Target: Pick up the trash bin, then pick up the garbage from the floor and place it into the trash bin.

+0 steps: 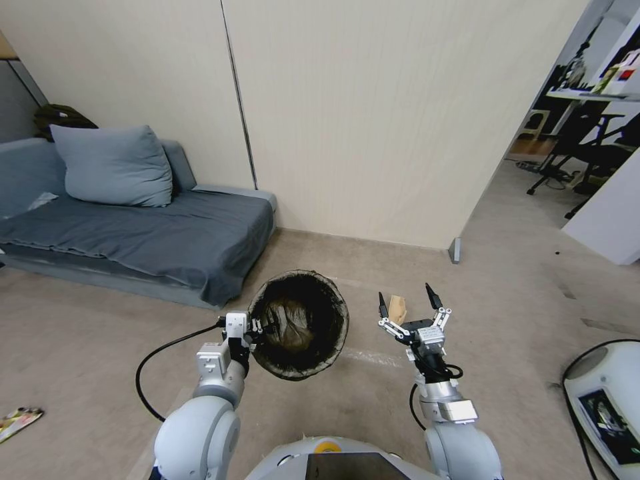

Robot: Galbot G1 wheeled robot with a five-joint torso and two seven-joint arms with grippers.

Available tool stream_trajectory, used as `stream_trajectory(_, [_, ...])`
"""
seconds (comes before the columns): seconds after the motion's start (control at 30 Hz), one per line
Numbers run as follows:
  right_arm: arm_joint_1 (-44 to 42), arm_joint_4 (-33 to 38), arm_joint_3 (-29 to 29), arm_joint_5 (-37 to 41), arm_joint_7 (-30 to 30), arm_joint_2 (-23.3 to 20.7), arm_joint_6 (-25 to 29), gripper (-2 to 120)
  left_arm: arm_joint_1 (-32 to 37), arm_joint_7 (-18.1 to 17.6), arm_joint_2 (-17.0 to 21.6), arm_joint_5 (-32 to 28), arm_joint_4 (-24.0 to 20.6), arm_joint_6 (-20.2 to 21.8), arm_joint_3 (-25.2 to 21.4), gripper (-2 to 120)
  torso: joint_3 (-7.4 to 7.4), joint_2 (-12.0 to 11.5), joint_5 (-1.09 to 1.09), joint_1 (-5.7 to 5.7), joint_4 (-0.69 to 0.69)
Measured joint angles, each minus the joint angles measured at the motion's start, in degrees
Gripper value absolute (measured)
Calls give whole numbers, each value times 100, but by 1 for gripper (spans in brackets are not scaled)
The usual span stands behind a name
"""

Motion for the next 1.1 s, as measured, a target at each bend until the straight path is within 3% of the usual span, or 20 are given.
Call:
stream_trajectory(0.47, [442, -27, 144, 15, 95, -1, -456, 100, -159, -1, 293, -244, 103, 59, 96, 1, 0, 0, -1, 0, -1])
stream_trajectory(0.57, [563, -62, 177, 101, 192, -1, -677, 100, -169, -1, 320, -258, 130, 62, 96, 1, 0, 0, -1, 0, 0])
stream_trajectory(0.7, [1111, -213, 322, 527, 674, -1, -1717, 100, -189, -1, 341, -274, 178, 67, 97, 1, 0, 0, 0, 0, 0])
stream_trajectory(0.77, [1216, -239, 352, 604, 765, -1, -1907, 100, -189, -1, 340, -274, 186, 69, 108, 1, 0, 0, 0, 0, 2])
stream_trajectory(1.1, [1404, -483, 385, 725, 885, -1, -2217, 100, -168, -2, 349, -251, 217, 72, 159, 1, 0, 0, -2, 0, -2])
